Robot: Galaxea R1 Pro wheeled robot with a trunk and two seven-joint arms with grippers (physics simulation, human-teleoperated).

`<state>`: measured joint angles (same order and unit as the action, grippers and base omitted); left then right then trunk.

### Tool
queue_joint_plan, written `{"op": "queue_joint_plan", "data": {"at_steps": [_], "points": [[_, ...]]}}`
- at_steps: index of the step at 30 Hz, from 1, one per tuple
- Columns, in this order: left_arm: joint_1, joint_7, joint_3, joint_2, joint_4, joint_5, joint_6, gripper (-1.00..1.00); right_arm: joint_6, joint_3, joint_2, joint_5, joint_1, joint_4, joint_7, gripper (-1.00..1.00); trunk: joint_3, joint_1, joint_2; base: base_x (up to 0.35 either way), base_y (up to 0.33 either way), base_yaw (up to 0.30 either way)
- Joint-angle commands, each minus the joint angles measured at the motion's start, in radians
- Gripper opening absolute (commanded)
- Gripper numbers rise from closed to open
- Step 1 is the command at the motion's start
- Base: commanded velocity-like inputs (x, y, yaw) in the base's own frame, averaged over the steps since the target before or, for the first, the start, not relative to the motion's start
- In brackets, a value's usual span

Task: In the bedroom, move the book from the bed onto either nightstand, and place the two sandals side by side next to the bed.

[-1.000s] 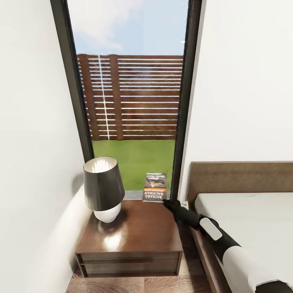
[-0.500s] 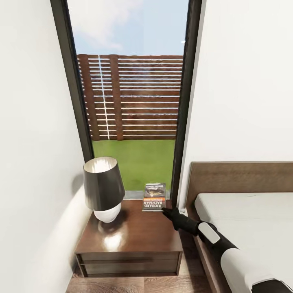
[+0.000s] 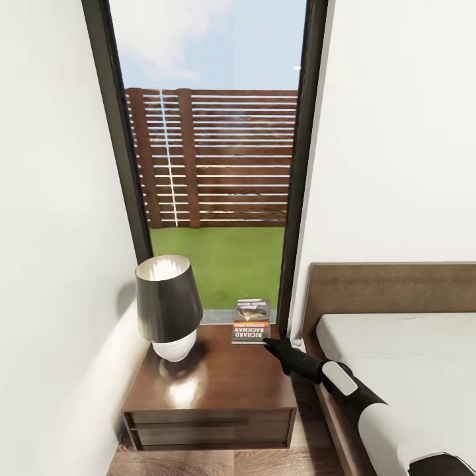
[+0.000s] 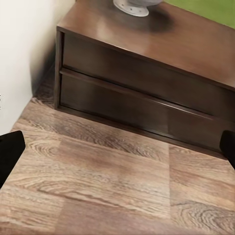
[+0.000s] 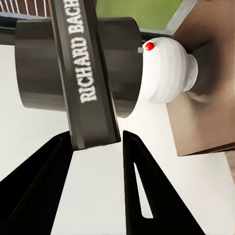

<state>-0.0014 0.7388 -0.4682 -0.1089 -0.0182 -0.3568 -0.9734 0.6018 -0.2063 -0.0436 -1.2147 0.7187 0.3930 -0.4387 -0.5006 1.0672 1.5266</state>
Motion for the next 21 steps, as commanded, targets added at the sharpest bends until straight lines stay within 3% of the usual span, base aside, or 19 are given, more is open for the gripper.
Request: {"op": "queue_joint_plan", "data": {"at_steps": [1, 21], "points": [[0.0, 0.01, 0.001, 0.0, 0.0, -0.01, 0.001, 1.0, 0.001, -0.004, -0.001, -0.003, 0.001, 0.0, -0.003, -1.0, -0.001, 0.0, 0.001, 0.0, 0.0, 0.0], [0.0, 0.009, 0.0, -0.005, 0.0, -0.01, 0.022, 1.0, 0.003, -0.005, -0.002, -0.004, 0.001, 0.0, -0.002, -1.0, -0.001, 0.0, 0.001, 0.0, 0.0, 0.0]]}}
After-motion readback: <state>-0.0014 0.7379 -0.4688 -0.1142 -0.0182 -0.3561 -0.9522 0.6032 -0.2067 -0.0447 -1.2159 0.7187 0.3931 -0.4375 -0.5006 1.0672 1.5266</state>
